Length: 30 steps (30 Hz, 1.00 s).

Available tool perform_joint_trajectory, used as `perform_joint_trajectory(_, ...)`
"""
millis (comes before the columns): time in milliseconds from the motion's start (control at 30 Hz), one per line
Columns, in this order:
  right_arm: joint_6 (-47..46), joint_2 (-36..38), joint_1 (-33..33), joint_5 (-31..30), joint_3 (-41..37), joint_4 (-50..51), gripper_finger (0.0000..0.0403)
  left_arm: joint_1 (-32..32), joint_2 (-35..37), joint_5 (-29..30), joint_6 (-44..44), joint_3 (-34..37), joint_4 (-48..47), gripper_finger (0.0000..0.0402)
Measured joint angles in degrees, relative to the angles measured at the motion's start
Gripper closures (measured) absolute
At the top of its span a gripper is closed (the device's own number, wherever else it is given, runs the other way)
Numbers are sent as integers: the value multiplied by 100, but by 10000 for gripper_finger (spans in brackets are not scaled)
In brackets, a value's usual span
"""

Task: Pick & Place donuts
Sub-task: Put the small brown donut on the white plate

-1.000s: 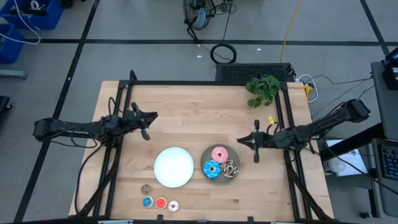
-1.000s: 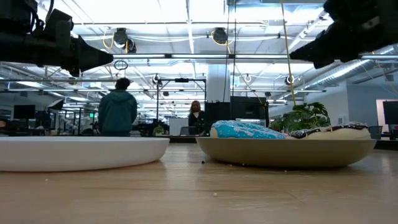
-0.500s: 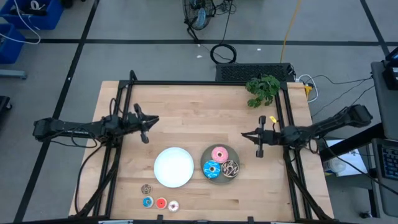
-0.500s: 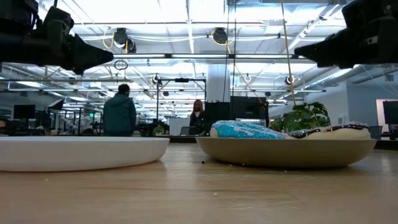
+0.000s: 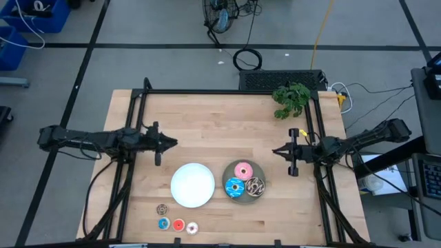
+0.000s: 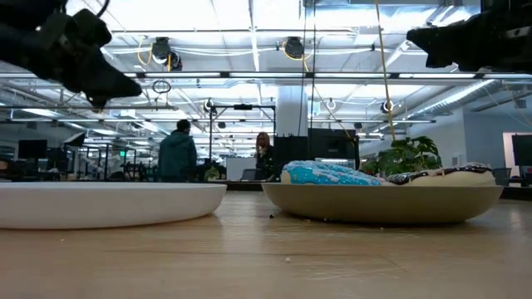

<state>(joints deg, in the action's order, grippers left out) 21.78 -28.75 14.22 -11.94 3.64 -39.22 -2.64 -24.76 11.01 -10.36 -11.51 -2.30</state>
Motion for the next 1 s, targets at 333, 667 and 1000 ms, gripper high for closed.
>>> perform_joint_trajectory(333,44,-17,5,-296,-29,321,403,-1314,-1710,1200,-674,-2764,-3166,351)
perform_joint_trajectory(667,311,-15,9,-281,-40,435,403,-2372,-4575,693,-3030,-5993,-6647,394)
perform_joint_trajectory(1000,53,39,11,-38,-44,331,403,-4195,-5716,1019,-5620,-6596,-7119,387)
